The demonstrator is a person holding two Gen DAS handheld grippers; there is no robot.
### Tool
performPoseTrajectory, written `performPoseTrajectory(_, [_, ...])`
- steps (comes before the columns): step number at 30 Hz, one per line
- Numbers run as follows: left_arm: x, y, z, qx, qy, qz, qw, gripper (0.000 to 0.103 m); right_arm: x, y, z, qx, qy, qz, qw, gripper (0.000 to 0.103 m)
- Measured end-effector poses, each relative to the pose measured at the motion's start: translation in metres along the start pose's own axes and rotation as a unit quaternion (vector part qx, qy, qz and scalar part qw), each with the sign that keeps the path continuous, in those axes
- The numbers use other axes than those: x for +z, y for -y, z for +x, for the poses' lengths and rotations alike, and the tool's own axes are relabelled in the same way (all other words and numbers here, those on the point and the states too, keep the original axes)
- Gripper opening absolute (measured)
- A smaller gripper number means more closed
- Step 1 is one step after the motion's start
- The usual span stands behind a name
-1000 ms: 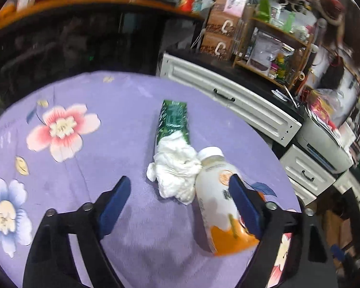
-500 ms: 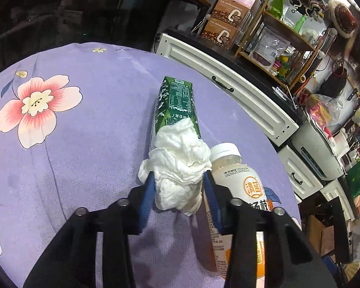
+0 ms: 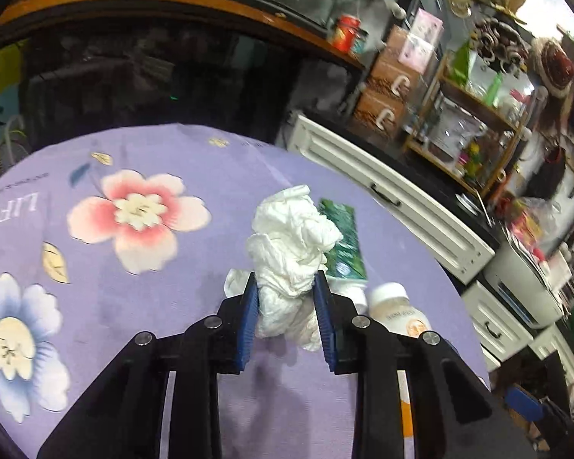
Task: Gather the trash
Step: 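Grasp the white tissue with the left tool while the right tool grasps the juice bottle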
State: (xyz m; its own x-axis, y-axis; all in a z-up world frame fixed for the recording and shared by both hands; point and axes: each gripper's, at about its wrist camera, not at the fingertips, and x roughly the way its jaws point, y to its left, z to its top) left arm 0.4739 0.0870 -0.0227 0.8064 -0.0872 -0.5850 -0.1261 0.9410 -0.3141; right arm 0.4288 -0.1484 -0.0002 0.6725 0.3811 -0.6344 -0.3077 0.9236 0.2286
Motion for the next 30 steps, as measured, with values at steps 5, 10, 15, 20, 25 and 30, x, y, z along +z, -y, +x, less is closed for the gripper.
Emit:
performPoseTrajectory(5, [0.004,-0.008,-0.001,0.017,0.007,-0.002,0.9998,0.028,0.026,-0.028,0.043,0.001,-0.036,-0.019,0.999,0.065])
performPoseTrajectory(10, [0.005,-0.007,-0.001,0.025,0.011,0.005,0.9996,0.028,0.04,-0.037,0.08,-0.024,-0.071,-0.03,0.997,0.065])
performPoseTrajectory(15, [0.006,-0.01,-0.002,0.025,0.013,0.003,0.9996,0.028,0.043,-0.038,0.107,-0.057,-0.103,-0.033,0.992,0.065])
performPoseTrajectory(20, [0.006,-0.009,0.0,0.022,0.009,0.005,0.9997,0.028,0.042,-0.033,0.123,-0.068,-0.121,-0.024,0.99,0.064])
performPoseTrajectory(25, [0.005,-0.008,-0.001,0.018,0.007,0.006,0.9998,0.028,0.038,-0.03,0.128,-0.068,-0.124,-0.017,0.99,0.062])
performPoseTrajectory(30, [0.004,-0.006,-0.001,0.018,0.006,0.008,0.9998,0.028,0.036,-0.031,0.121,-0.062,-0.113,-0.015,0.992,0.062])
